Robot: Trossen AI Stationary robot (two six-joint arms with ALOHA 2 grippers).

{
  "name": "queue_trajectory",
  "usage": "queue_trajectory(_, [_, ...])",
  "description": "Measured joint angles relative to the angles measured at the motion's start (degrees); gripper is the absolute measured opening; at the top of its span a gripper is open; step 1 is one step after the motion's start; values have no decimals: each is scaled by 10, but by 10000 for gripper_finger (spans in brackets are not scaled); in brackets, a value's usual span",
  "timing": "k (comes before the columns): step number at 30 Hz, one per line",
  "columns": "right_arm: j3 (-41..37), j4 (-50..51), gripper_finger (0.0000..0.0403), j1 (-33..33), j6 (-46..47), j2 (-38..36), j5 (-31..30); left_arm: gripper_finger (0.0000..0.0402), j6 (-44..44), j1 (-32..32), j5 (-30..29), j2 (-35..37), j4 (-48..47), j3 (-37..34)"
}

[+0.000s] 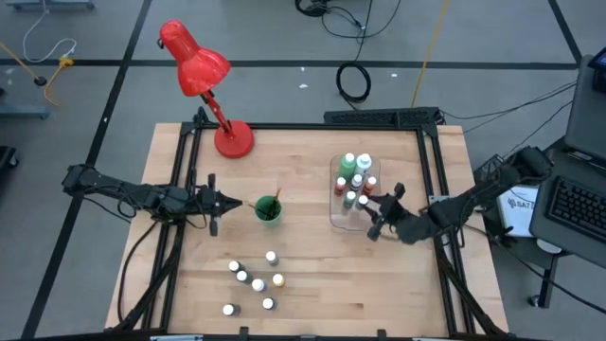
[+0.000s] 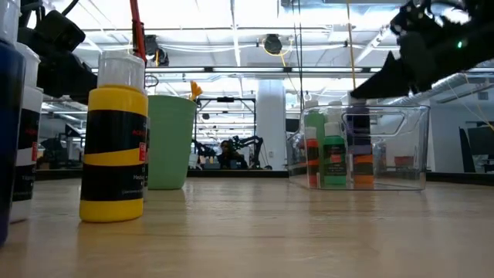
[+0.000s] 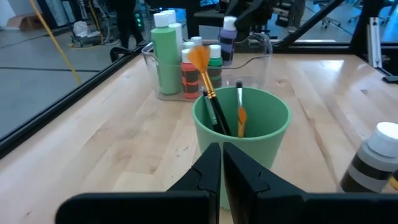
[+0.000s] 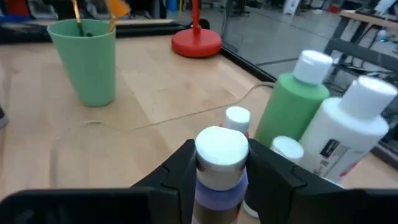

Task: Pick & Place Paint Supplies
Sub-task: Put the small purple paint bottle into the transparent bin

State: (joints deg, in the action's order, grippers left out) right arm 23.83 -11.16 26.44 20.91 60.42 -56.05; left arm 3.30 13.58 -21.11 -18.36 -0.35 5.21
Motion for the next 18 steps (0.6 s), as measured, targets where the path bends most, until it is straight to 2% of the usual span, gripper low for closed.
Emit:
queue_trajectory(3, [-51,-86,108,-35,-26,-17,50,21,0,0,-5,0,1,0])
queue_trajectory(6, [-88,-128,112,-61,-27,-18,86,21,3,0,-5,0,3,0])
queue_trajectory(13, [-116,-148,112,-82,1,-16,121,21,0,0,-5,0,1,0])
queue_trajectory(18, [-118,-146,144,-84,0,-15,142,21,0,-1,-5,0,1,0])
